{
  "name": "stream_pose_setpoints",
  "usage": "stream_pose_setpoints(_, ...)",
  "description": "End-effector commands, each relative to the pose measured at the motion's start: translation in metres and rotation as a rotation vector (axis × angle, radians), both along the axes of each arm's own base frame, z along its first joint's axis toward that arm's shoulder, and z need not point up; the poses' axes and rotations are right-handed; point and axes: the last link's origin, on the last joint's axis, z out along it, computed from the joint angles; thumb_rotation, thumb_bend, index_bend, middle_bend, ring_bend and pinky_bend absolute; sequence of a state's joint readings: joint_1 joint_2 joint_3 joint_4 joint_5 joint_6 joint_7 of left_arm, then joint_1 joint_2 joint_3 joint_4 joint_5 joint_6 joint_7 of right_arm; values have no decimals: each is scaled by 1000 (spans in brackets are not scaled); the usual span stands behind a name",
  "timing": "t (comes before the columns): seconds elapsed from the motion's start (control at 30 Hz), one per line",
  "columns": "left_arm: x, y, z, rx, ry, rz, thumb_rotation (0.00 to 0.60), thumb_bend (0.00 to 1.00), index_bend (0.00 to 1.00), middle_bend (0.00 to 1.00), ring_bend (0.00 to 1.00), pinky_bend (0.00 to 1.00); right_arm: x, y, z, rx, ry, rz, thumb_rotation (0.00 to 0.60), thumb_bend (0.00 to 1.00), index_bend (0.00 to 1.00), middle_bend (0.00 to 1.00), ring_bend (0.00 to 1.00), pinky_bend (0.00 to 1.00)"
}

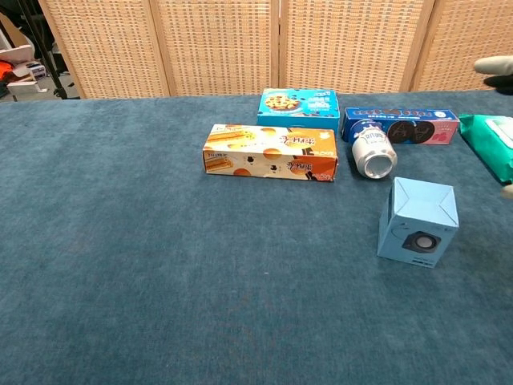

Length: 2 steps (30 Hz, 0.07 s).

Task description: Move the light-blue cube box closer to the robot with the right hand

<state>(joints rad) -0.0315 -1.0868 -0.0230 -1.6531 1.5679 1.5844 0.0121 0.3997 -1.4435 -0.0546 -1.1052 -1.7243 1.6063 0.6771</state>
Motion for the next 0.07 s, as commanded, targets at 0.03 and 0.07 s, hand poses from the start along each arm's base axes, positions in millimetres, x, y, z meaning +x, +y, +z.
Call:
stream_pose_setpoints(0.03, 0, 0, 1, 9, 3, -1, 600, 0, 0, 0, 0, 0, -6, 25, 32, -126, 212, -109, 600, 0, 0, 0, 0, 0)
stream_pose_setpoints(0.07, 0, -1, 1, 13, 4, -1, 600, 0, 0, 0, 0, 0, -7, 29, 35, -146, 246, -140, 600, 0, 0, 0, 0, 0)
